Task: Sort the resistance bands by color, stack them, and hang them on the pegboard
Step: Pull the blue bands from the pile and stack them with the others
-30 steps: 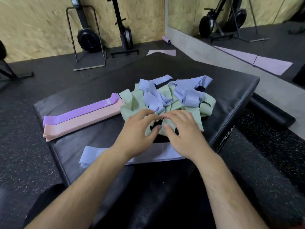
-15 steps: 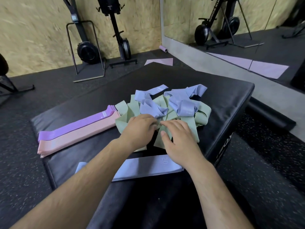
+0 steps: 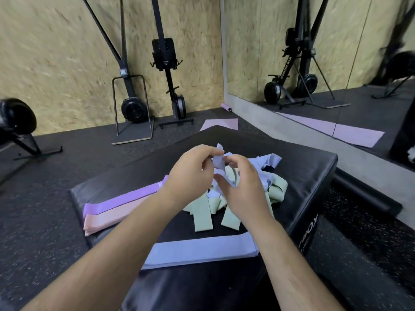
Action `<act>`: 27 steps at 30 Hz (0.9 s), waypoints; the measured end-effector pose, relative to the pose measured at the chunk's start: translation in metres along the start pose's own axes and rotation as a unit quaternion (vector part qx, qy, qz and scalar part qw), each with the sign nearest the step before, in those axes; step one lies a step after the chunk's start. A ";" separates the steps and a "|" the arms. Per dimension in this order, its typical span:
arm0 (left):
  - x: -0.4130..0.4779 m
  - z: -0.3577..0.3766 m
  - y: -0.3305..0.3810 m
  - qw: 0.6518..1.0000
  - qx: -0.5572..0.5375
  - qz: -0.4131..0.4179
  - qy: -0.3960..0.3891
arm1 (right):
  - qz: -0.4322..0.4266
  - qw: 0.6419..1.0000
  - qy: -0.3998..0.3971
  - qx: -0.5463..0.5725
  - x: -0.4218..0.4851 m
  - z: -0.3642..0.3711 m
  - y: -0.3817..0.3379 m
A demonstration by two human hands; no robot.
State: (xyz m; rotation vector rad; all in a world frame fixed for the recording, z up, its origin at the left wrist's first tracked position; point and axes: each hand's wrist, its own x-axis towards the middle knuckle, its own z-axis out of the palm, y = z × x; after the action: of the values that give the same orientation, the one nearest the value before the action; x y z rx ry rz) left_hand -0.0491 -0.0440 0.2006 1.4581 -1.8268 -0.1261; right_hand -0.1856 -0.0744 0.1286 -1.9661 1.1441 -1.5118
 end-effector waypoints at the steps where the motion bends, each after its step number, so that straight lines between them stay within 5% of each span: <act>1: -0.001 -0.009 0.005 1.000 -0.020 -0.007 0.005 | -0.010 1.000 0.009 0.006 0.004 -0.002 -0.008; 5: -0.005 -0.043 0.018 0.996 -0.079 -0.027 0.019 | -0.038 0.999 0.008 0.036 0.020 -0.011 -0.044; 14: -0.014 -0.098 0.032 0.995 -0.021 0.049 0.087 | -0.044 0.988 -0.116 0.096 0.029 -0.022 -0.111; 21: -0.026 -0.109 0.023 0.993 -0.086 -0.018 0.077 | 0.045 0.961 -0.186 0.198 0.018 -0.018 -0.129; 27: -0.035 -0.116 -0.006 0.966 -0.172 -0.137 0.138 | 0.106 0.921 -0.324 0.189 -0.001 -0.025 -0.119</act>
State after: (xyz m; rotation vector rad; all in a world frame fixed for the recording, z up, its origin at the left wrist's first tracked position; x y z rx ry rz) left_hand 0.0287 0.0273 0.2598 1.3913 -1.2997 -0.3423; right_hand -0.1668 -0.0005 0.2234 -1.7873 0.6826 -0.7868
